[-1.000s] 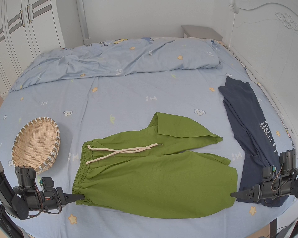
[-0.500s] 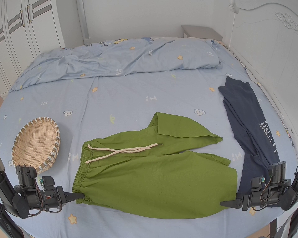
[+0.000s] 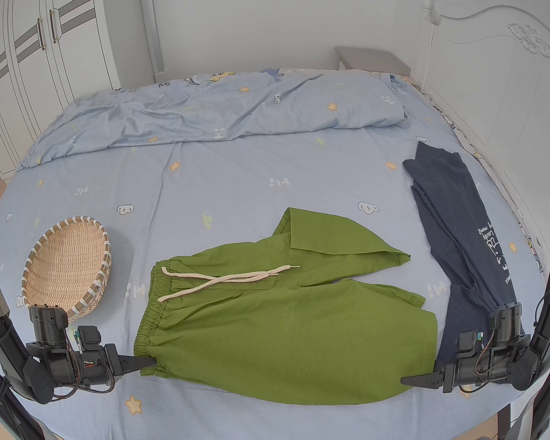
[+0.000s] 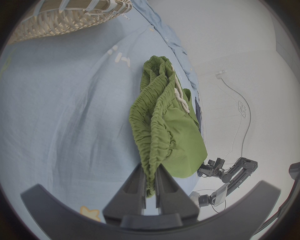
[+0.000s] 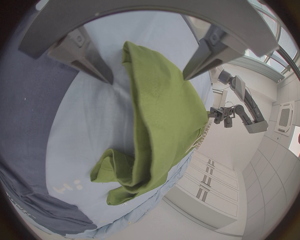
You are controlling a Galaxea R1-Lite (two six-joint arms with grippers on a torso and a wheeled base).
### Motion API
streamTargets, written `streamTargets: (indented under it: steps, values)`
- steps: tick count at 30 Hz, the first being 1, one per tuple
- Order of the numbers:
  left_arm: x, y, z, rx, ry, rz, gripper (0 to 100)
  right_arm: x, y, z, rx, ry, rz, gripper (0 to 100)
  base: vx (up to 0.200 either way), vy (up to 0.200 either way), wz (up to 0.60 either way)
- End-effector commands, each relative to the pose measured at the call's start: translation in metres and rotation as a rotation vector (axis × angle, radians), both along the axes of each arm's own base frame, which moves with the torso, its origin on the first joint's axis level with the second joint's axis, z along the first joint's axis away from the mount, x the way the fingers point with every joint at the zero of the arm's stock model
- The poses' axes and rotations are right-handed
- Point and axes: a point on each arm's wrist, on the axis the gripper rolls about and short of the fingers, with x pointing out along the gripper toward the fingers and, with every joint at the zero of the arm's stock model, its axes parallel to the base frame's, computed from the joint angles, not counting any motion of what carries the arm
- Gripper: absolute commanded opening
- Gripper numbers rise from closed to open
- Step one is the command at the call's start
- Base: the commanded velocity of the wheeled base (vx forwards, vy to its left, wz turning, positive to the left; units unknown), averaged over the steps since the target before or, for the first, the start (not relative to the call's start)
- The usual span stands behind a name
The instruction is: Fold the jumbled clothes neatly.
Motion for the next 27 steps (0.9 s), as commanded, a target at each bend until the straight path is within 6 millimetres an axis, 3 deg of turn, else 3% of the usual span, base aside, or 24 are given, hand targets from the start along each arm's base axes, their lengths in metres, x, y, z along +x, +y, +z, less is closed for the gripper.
streamTargets:
  steps: [1,15,22,27]
  values:
    - [0.0,0.0,0.0,0.0,0.001,0.002,0,-0.002,-0.001,-0.009,-0.003,0.042,-0.003,0,0.0,0.0,0.0]
    - [-0.009,0.004,0.001,-0.004,0.016,0.03,0,-0.004,-0.001,-0.007,-0.006,0.052,-0.012,0,0.0,0.0,0.0]
    - [-0.026,0.012,0.01,0.0,0.04,0.089,0,-0.029,0.002,0.019,-0.003,0.089,0.001,0,0.0,0.0,0.0]
    - [-0.037,0.009,0.011,0.029,0.061,0.054,0,-0.04,0.001,0.023,-0.029,0.144,-0.012,0,0.0,0.0,0.0]
